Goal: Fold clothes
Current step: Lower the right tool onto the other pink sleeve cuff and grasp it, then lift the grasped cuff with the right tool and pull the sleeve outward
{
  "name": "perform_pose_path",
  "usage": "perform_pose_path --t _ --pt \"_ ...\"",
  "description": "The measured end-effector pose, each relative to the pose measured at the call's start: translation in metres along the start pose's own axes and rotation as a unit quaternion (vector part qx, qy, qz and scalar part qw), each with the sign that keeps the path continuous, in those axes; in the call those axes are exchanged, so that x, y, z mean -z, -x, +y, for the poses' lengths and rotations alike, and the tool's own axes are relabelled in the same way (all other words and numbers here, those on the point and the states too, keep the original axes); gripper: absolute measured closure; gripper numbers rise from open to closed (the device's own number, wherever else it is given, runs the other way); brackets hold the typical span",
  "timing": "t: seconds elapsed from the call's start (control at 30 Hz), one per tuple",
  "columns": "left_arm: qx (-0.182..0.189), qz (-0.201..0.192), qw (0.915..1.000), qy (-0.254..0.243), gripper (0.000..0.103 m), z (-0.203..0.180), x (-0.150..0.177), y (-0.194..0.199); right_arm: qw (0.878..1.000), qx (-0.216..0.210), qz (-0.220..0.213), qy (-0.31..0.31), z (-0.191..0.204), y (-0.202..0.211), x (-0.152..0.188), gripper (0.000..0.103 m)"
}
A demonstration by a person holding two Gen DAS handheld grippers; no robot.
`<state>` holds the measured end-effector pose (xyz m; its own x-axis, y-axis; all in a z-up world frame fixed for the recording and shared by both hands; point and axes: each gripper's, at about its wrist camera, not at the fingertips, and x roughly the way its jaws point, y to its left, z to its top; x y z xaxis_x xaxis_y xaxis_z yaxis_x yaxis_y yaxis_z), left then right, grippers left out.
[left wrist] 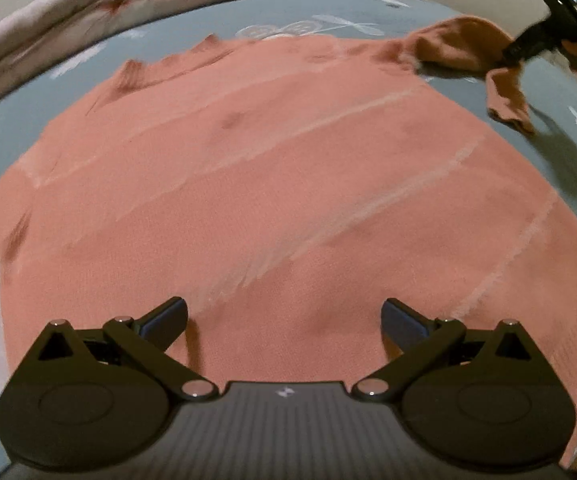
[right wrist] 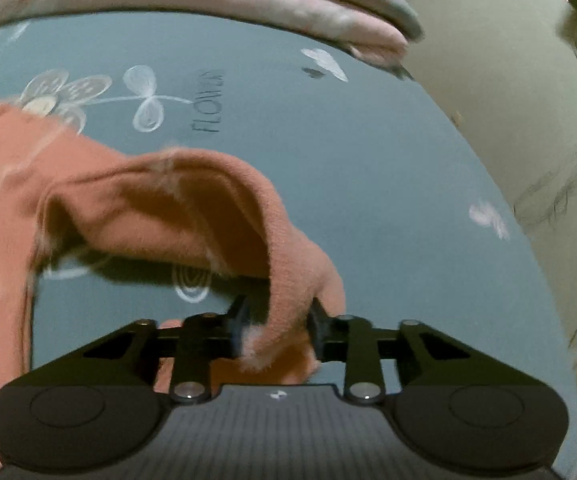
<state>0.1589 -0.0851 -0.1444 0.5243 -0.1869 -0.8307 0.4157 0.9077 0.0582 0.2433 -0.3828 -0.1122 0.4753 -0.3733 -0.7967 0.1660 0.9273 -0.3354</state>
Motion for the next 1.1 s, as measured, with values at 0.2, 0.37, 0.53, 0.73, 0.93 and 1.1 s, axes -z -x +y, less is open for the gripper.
perform_pose_path --t 0.2,0.37,0.53,0.73,0.93,1.1 --pt "0.009 -0.010 0.9993 -0.036 0.001 -0.013 -0.007 -0.004 0.989 0.064 -0.056 0.121 -0.010 0.025 -0.007 0.092" --pt "0.020 -0.034 0.9976 -0.058 0.001 -0.025 -0.014 -0.002 0.946 0.160 -0.134 0.246 -0.003 0.037 -0.014 0.092" --pt "0.030 -0.052 0.9957 -0.072 0.001 -0.034 -0.019 0.000 0.917 0.201 -0.162 0.303 0.001 0.024 -0.007 0.092" --pt "0.052 -0.070 0.9935 -0.074 0.001 -0.041 -0.022 -0.005 0.912 0.178 -0.164 0.332 0.001 0.003 0.024 0.092" --pt "0.063 -0.057 0.9934 -0.076 0.001 -0.049 -0.027 -0.017 0.923 0.143 -0.145 0.325 0.001 -0.007 0.040 0.089" --pt "0.074 -0.053 0.9935 -0.069 0.001 -0.052 -0.030 -0.023 0.933 0.119 -0.148 0.307 0.000 0.004 0.046 0.076"
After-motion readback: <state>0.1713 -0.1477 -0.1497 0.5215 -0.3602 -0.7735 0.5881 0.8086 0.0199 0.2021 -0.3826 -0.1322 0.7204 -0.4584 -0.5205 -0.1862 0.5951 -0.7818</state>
